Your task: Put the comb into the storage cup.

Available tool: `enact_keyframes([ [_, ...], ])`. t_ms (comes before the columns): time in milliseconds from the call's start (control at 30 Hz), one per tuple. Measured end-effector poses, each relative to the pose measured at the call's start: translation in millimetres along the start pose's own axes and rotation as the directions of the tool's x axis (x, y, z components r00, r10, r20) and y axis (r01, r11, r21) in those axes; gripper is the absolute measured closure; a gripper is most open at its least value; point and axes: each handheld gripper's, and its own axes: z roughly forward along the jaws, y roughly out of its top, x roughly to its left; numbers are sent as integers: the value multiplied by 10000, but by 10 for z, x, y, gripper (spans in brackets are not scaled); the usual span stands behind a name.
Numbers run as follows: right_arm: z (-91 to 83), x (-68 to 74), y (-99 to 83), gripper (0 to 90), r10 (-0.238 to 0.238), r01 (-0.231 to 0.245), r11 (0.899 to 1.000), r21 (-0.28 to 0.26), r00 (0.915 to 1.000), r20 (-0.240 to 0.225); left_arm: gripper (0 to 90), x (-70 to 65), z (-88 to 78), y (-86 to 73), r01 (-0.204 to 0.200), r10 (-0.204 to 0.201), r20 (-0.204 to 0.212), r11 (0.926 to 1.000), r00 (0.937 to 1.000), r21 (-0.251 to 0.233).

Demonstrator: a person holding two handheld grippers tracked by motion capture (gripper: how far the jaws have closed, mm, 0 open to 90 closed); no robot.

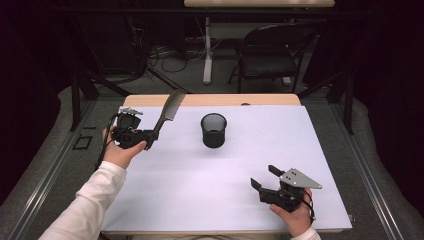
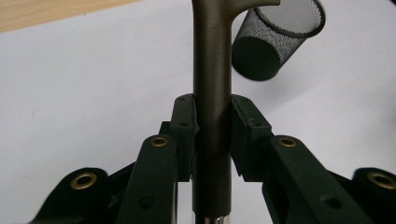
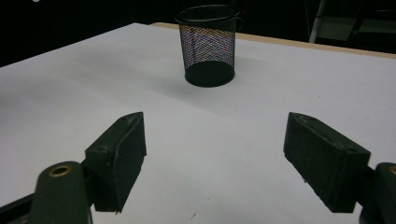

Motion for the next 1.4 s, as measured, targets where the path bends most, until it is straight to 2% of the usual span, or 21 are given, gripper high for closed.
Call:
enact_keyframes([
  [100, 1, 1, -1, 209, -5, 5, 10000, -1, 10000, -10, 725, -26, -51, 34, -57, 58, 31, 9995, 10000, -327],
  [500, -2, -2, -1, 209, 20, -20, 10000, -29, 10000, -6, 725, -81, -130, 94, -230, 236, 57, 9954, 9997, -928],
  [800, -1, -2, -2, 208, -13, 13, 10000, -19, 10000, 1, 725, -135, -142, 99, -289, 313, 145, 9894, 9994, -1426],
  [1400, -7, -2, -1, 209, -27, 27, 10000, -14, 10000, 24, 725, -301, -161, 62, -525, 648, 419, 9676, 9970, -2468],
])
